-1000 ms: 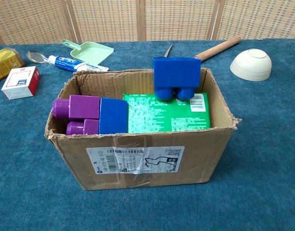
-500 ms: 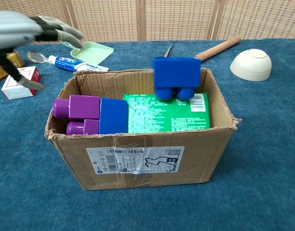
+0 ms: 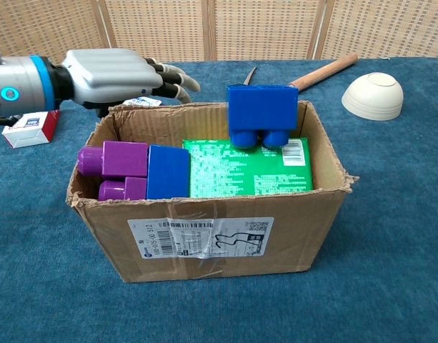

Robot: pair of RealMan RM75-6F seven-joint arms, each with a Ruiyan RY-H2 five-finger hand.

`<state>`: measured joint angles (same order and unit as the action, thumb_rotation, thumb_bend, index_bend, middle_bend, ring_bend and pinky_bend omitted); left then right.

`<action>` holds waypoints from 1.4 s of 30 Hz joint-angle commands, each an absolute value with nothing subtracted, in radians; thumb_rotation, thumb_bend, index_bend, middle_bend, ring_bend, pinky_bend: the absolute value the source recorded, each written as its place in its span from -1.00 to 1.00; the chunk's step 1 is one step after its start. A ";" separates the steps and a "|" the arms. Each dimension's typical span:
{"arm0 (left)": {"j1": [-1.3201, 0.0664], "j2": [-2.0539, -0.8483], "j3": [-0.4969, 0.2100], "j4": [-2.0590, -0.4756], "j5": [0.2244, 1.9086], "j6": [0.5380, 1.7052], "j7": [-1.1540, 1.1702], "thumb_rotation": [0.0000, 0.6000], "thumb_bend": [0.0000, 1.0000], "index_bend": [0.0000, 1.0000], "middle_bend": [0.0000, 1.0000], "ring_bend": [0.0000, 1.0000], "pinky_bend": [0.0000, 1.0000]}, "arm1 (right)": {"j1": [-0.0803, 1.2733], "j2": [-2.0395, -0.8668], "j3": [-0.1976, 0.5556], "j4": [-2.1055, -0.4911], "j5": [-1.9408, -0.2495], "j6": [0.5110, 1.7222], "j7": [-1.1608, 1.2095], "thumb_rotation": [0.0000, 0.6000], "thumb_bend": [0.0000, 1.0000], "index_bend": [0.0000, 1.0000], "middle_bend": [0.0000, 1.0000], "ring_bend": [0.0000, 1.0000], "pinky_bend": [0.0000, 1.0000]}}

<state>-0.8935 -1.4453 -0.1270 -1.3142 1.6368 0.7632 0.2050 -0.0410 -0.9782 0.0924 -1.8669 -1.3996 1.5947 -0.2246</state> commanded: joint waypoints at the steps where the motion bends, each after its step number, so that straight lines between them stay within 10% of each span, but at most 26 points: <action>1: -0.921 -1.473 -0.129 -1.291 1.615 0.735 0.233 1.00 -0.55 -0.57 -1.00 -1.00 -0.72 | -0.039 -0.978 0.093 -1.865 -1.395 1.591 -0.226 1.00 -1.00 -0.87 -1.00 -1.00 -1.00; 19: -1.014 -1.604 -0.129 -1.165 1.513 0.655 0.310 1.00 -0.55 -0.56 -0.90 -0.86 -0.63 | -0.046 -0.970 0.096 -1.861 -1.398 1.600 -0.198 1.00 -1.00 -0.86 -1.00 -1.00 -1.00; 24: -1.039 -1.645 -0.124 -1.134 1.498 0.641 0.333 1.00 -0.54 -0.35 -0.77 -0.68 -0.14 | -0.048 -0.970 0.098 -1.856 -1.403 1.607 -0.193 1.00 -1.00 -0.85 -1.00 -1.00 -1.00; 31: -1.043 -1.669 -0.115 -1.126 1.485 0.669 0.372 1.00 -0.45 0.31 0.18 0.11 0.61 | -0.052 -0.967 0.096 -1.854 -1.416 1.615 -0.177 1.00 -1.00 -0.85 -1.00 -1.00 -1.00; 42: -1.000 -1.567 -0.114 -1.213 1.468 0.761 0.380 1.00 -0.42 0.45 0.34 0.31 0.79 | -0.053 -0.968 0.087 -1.860 -1.437 1.615 -0.187 1.00 -1.00 -0.85 -1.00 -1.00 -1.00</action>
